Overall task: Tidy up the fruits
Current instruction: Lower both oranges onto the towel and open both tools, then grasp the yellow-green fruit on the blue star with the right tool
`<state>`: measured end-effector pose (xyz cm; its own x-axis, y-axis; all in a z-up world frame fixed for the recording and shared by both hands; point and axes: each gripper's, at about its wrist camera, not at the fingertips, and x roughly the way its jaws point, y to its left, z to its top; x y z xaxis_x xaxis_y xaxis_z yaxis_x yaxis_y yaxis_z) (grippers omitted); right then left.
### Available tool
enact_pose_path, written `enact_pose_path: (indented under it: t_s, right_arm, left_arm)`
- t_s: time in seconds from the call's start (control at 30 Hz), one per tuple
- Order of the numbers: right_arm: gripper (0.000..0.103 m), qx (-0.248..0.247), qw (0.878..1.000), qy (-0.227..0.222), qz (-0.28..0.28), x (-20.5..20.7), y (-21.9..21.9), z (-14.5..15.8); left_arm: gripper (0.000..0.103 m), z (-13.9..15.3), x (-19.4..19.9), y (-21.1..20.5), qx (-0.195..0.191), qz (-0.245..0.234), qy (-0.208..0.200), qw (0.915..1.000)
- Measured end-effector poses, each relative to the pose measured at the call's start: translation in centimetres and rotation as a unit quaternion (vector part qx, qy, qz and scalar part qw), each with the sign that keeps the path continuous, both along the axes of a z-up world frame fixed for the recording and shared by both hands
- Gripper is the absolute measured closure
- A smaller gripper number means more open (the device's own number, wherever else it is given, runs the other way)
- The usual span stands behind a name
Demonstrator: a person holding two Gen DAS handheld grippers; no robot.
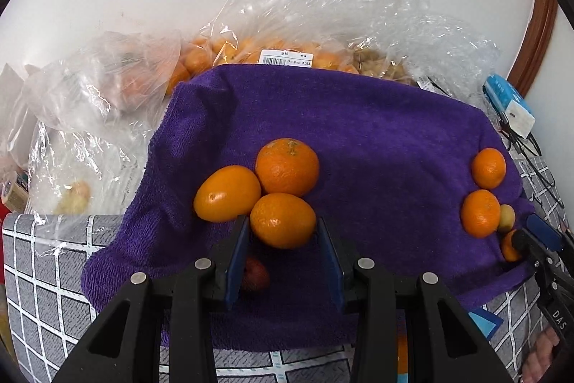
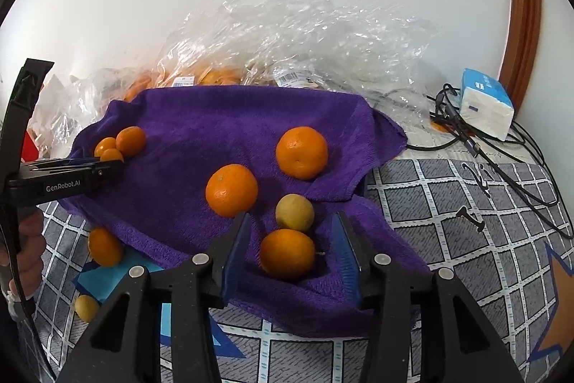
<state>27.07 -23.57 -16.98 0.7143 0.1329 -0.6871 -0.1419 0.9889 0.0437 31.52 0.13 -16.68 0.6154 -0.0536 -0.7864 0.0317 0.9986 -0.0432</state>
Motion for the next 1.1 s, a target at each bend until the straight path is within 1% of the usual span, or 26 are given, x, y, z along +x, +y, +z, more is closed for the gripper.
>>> enact_pose_path:
  t_s: [0.2, 0.3, 0.37, 0.47, 0.6, 0.63, 0.7, 0.77, 0.87, 0.97, 1.1]
  right_arm:
    - [0.056, -0.014, 1.0, -0.014, -0.001, -0.4, 0.3, 0.1]
    - [0.056, -0.008, 1.0, -0.026, 0.003, -0.9, 0.3, 0.5]
    - [0.056, -0.011, 1.0, -0.027, -0.012, -0.9, 0.1, 0.8]
    - [0.056, -0.015, 0.999, -0.024, -0.029, -1.2, -0.2, 1.8]
    - [0.056, -0.044, 0.997, -0.047, -0.046, -3.1, 0.1, 4.0]
    - [0.056, -0.047, 0.996, -0.052, -0.048, -3.5, 0.3, 4.4]
    - [0.056, -0.046, 0.996, -0.054, -0.056, -4.6, 0.6, 5.0]
    - [0.056, -0.045, 0.996, -0.05, -0.063, -5.1, 1.0, 5.1]
    - [0.056, -0.033, 0.997, -0.026, -0.065, -5.9, 1.7, 4.6]
    - [0.056, -0.01, 0.998, 0.001, -0.056, -6.5, 2.4, 3.6]
    - [0.056, 0.021, 0.999, 0.024, -0.034, -7.2, 3.9, 2.4]
  left_arm:
    - [0.065, 0.5, -0.4, -0.1, -0.002, -0.012, 0.005, 0.9999]
    - [0.06, 1.8, -1.4, 0.1, 0.0, -0.028, -0.006, 0.9996]
    - [0.055, 2.8, -2.4, 0.6, 0.001, -0.023, -0.022, 0.9995]
    - [0.055, 3.4, -3.5, 1.9, -0.009, -0.012, -0.025, 0.9996]
    - [0.055, 3.7, -5.5, 4.1, -0.045, 0.007, -0.046, 0.9979]
    - [0.055, 3.8, -6.4, 4.6, -0.049, 0.009, -0.057, 0.9971]
    - [0.055, 3.9, -7.4, 5.3, -0.043, 0.013, -0.071, 0.9965]
    - [0.055, 3.8, -8.5, 5.8, -0.038, 0.012, -0.076, 0.9963]
    - [0.055, 3.2, -9.7, 6.6, -0.025, 0.008, -0.073, 0.997]
    - [0.055, 2.3, -10.8, 7.6, -0.02, 0.007, -0.062, 0.9979]
    - [0.055, 1.0, -12.4, 9.3, -0.016, 0.016, -0.056, 0.9982]
